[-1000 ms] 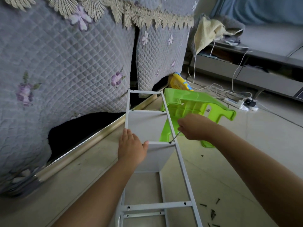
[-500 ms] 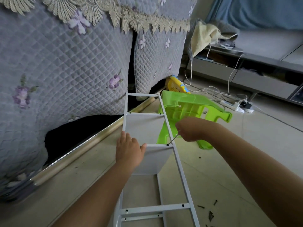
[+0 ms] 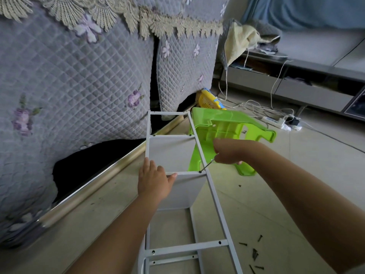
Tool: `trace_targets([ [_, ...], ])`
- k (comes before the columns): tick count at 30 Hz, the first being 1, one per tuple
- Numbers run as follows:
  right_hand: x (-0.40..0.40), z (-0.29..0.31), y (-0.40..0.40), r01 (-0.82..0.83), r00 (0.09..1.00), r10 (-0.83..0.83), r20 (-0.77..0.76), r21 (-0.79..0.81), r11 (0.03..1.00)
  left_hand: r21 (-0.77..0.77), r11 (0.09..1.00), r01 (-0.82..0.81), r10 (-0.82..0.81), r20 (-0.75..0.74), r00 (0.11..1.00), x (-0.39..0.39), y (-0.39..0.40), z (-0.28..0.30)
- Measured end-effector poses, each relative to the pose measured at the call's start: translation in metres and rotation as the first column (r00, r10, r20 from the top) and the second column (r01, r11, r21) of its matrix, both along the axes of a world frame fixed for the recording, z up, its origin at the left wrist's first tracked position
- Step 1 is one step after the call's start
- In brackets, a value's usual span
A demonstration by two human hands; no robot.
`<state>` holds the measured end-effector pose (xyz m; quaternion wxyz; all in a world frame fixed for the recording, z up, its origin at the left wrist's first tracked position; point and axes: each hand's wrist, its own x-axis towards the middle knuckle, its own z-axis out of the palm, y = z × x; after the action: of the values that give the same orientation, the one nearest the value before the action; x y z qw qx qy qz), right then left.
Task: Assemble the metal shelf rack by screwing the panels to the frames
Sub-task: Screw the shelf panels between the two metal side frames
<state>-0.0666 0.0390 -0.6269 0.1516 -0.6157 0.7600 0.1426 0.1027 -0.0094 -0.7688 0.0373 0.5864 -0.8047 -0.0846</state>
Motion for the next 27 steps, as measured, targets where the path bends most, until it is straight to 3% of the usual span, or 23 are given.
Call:
trace_targets([
  [6, 0.002, -0.005, -0.003, -0.153, 0.981, 0.128, -0.148, -0.174, 0.973, -0.002, 1.0, 0.002, -0.002, -0.003, 1.0, -0.002, 0.002, 0.001],
  [13, 0.006, -0.013, -0.01, -0.011, 0.994, -0.001, -0.113, -0.101, 0.995, 0.02, 1.0, 0.008, -0.008, 0.006, 1.0, -0.001, 0.002, 0.001],
  [22, 0.004, -0.004, 0.004, -0.146, 0.987, 0.141, -0.075, -0.08, 0.986, 0.012, 1.0, 0.009, -0.009, 0.007, 1.0, 0.0, 0.003, 0.004],
  [27, 0.009, -0.005, 0.002, -0.09, 0.995, 0.086, -0.048, -0.086, 0.992, 0.026, 1.0, -0.001, 0.002, -0.013, 1.0, -0.001, 0.005, 0.005],
])
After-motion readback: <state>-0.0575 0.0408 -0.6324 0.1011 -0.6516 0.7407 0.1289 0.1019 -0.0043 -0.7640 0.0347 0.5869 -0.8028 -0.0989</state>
